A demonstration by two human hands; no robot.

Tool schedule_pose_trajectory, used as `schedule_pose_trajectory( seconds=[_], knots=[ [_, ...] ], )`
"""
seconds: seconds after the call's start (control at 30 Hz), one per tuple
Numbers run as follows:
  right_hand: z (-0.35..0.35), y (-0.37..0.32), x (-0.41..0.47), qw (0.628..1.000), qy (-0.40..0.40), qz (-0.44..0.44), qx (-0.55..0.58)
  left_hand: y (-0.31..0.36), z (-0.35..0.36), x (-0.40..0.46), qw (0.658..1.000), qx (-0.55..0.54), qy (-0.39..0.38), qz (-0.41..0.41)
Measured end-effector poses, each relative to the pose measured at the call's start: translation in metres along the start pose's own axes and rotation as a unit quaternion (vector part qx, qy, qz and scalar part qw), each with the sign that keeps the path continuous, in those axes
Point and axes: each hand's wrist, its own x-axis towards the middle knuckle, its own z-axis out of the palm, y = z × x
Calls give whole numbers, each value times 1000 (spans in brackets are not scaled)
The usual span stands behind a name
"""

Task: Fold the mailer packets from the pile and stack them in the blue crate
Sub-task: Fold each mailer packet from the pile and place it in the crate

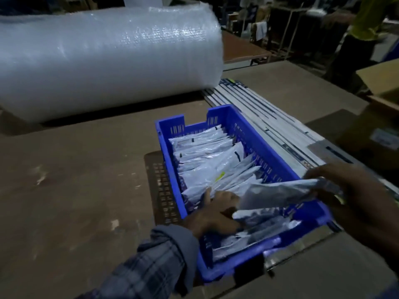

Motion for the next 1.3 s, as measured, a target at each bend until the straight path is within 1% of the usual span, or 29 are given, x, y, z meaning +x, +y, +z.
schedule_pose_trajectory(
  seconds=[0.07, 0.13, 0.17, 0.23, 0.27, 0.37, 0.4, 0.43, 0.47, 0.5, 0.53, 0.57, 0.6, 0.63, 0.67, 0.7, 0.73, 0.77, 0.8, 0.87, 0.9, 1.0, 1.07, 1.2, 1.3],
  knots=[
    [5, 32, -1, 999, -32, 14, 39, -3, 16, 6, 998, 53, -37, 6],
    [10, 48, 0, 997, -50, 14, 56, -2, 25, 11, 994, 99, -43, 10],
    [8, 44, 1, 996, -53, 14, 71, 0, 27, 13, 992, 124, -33, 4],
    [2, 26, 5, 996, -32, 14, 78, 2, 29, 13, 987, 160, -28, -13],
    [-2, 15, 7, 995, -27, 19, 89, 1, 32, 14, 986, 168, -19, -14],
    [-9, 3, 13, 996, -33, 16, 86, 11, 31, 11, 972, 226, 67, -9],
    [-8, 4, 15, 995, -35, 10, 90, 11, 31, 12, 969, 240, 53, 2],
    [-9, 3, 17, 995, -44, -3, 92, -4, 37, 21, 960, 270, 69, -17],
    [-10, 0, 19, 994, -60, -22, 92, -29, 53, 39, 966, 250, -1, -69],
    [-13, -6, 20, 993, -78, -34, 82, -56, 77, 62, 974, 192, 24, -121],
    [-13, -11, 21, 992, -86, -49, 79, -73, 101, 87, 957, 181, 119, -194],
    [-14, -19, 22, 991, -96, -56, 72, -86, 112, 102, 932, 205, 194, -227],
    [-12, -25, 22, 989, -109, -68, 70, -90, 109, 99, 932, 226, 195, -205],
    [-9, -33, 22, 985, -138, -83, 56, -77, 94, 85, 954, 202, 166, -151],
    [-2, -38, 22, 979, -174, -106, 29, -52, 69, 61, 973, 169, 101, -119],
    [7, -42, 22, 969, -216, -119, -13, -22, 48, 39, 961, 239, 79, -109],
    [17, -44, 23, 957, -259, -120, -52, -13, 38, 33, 938, 328, 89, -72],
    [26, -44, 24, 943, -305, -102, -82, -7, 26, 31, 923, 362, 108, -71],
    [36, -43, 27, 935, -331, -88, -95, -7, 25, 29, 912, 390, 100, -73],
    [58, -42, 33, 921, -362, -74, -124, 1, 23, 26, 917, 378, 82, -97],
    [70, -44, 35, 914, -372, -77, -142, 2, 24, 27, 916, 383, 75, -98],
    [103, -46, 41, 904, -379, -89, -178, 5, 22, 25, 906, 401, 100, -93],
    [119, -45, 45, 899, -381, -81, -200, 6, 21, 25, 908, 397, 90, -95],
    [134, -42, 46, 891, -382, -74, -234, 6, 22, 26, 914, 387, 95, -79],
    [140, -40, 46, 882, -389, -61, -257, 8, 19, 23, 910, 399, 91, -73]
  ],
)
